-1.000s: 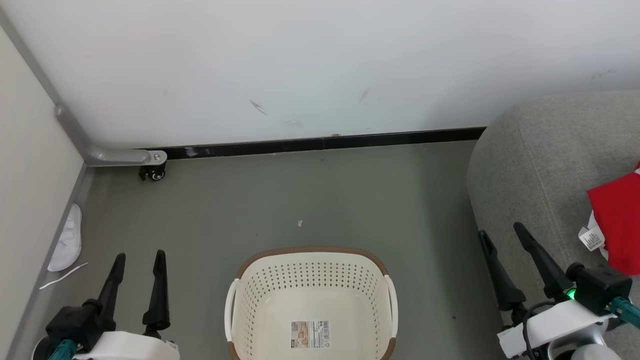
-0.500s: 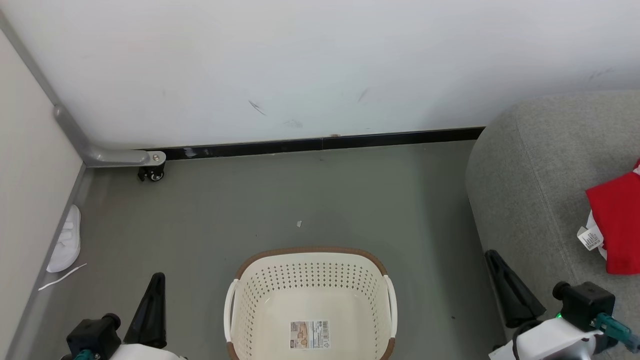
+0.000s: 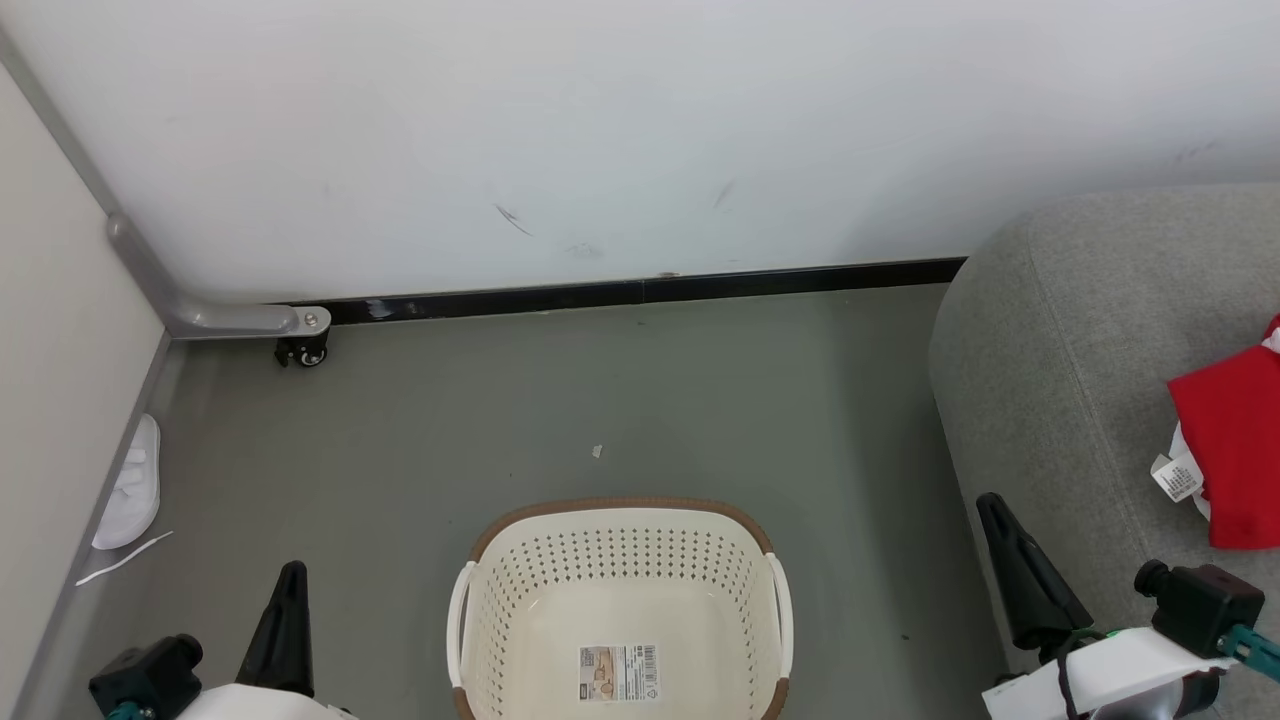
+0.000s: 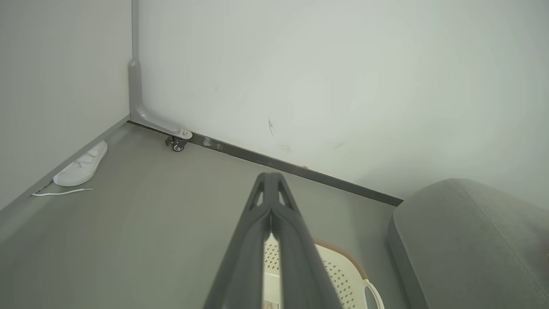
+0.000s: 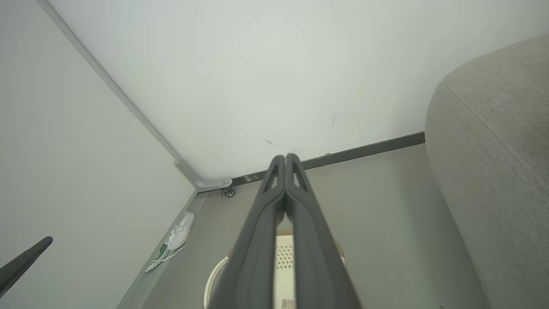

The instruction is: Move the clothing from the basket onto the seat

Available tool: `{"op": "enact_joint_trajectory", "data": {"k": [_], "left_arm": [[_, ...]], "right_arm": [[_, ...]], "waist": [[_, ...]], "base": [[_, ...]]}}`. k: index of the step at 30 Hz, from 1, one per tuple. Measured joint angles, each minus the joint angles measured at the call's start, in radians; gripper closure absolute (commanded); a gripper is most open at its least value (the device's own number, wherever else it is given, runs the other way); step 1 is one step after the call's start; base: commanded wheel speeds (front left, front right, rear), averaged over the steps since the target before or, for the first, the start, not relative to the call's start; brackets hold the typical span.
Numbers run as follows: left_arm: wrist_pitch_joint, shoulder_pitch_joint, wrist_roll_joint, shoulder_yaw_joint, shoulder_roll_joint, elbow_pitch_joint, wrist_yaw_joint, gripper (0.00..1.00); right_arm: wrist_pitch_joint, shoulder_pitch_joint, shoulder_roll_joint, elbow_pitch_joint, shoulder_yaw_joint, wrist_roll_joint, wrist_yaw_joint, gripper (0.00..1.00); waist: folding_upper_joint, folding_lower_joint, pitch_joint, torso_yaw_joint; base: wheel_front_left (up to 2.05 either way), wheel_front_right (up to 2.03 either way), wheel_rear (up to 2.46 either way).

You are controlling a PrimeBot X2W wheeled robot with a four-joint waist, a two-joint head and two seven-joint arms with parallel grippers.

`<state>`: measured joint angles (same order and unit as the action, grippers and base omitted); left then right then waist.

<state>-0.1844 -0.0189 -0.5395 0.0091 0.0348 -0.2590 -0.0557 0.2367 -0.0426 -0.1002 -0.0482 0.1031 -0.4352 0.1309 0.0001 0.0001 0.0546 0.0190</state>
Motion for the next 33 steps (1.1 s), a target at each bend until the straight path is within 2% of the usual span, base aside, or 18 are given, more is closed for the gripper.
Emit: {"op": "enact_joint_trajectory", "data": {"k": [6,23,28,33], "left_arm": [[0.031,-0.001,-0.071,0.011,0.0,-0.005,-0.001,1.0],[0.099,-0.013,-0.286,0.029,0.0,-0.006,-0.017,1.0],[0.113,-0.013,-0.347,0.032,0.0,-0.006,-0.019,1.0],[0.126,-0.013,-0.41,0.037,0.0,-0.007,-0.026,1.0]], "right_arm": [[-0.02,0.0,0.002,-0.006,-0.021,-0.095,0.0,1.0],[-0.073,0.003,-0.001,-0.04,-0.043,-0.349,0.0,1.0],[-0.091,0.005,-0.003,-0.057,-0.052,-0.424,0.0,1.0],[-0.105,0.006,-0.005,-0.066,-0.056,-0.499,0.0,1.0]], "waist": [[0.0,0.0018,-0.007,-0.001],[0.0,0.0159,-0.031,-0.004],[0.0,0.0173,-0.037,-0.006],[0.0,0.0167,-0.041,-0.007]], "base": [[0.0,0.0,0.0],[0.0,0.0,0.0],[0.0,0.0,0.0],[0.0,0.0,0.0]]}}
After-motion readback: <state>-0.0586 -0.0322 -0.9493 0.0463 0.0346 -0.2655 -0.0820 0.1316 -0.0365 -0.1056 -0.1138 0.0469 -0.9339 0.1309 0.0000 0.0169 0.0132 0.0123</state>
